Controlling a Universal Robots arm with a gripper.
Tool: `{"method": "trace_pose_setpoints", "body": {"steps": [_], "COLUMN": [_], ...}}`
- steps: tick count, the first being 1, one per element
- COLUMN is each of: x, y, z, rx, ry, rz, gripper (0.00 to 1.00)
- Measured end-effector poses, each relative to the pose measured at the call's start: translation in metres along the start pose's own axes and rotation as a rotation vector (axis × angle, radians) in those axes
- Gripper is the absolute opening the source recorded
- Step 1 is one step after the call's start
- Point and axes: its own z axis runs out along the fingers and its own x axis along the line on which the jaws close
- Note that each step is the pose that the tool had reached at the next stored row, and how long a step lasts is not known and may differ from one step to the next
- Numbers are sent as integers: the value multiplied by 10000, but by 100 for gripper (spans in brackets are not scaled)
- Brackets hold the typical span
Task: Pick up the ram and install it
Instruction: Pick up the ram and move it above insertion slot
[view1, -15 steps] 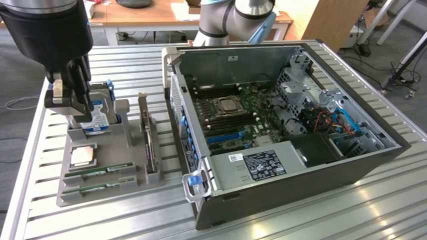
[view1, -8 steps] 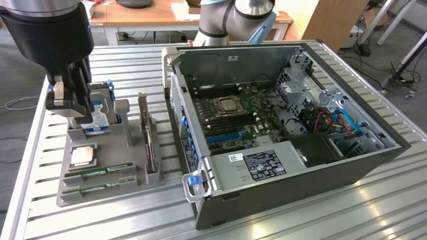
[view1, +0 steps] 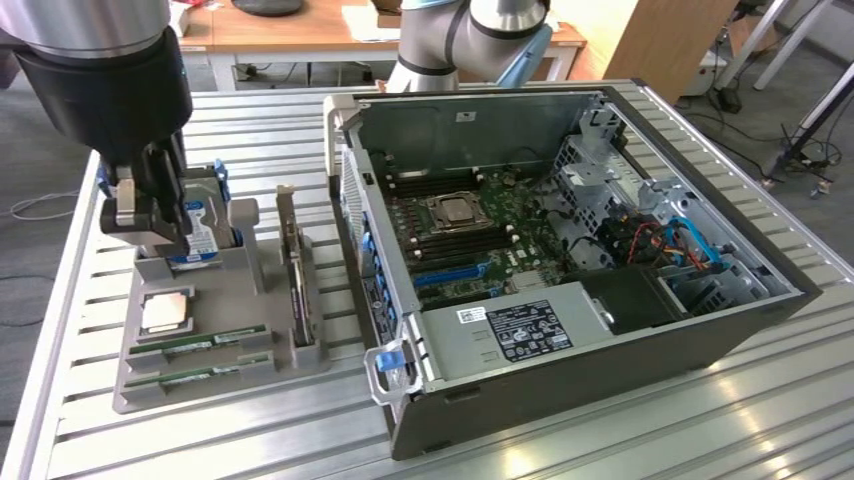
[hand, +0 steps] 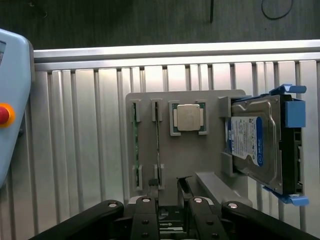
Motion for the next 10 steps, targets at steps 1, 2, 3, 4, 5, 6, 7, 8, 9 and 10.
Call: {"method": "trace_pose_setpoints", "body": {"steps": [1,2,3,4,5,6,7,8,9,10], "x": [0,1,1,1,1,2,2,3,3,3], "y": [-1,-2,-2,-3,-4,-4,-5,-5,-6,-7], "z": [16,32,48,65,80,96,111,126,140,155], "rx": [0,1,1,1,1,1,0,0,0,0], "ry": [0,-1,-1,-1,-2,-1,0,0,-1,0], "rz": [0,0,0,0,0,0,0,0,0,0], "gripper": [30,30,30,30,30,30,30,30,30,30]}}
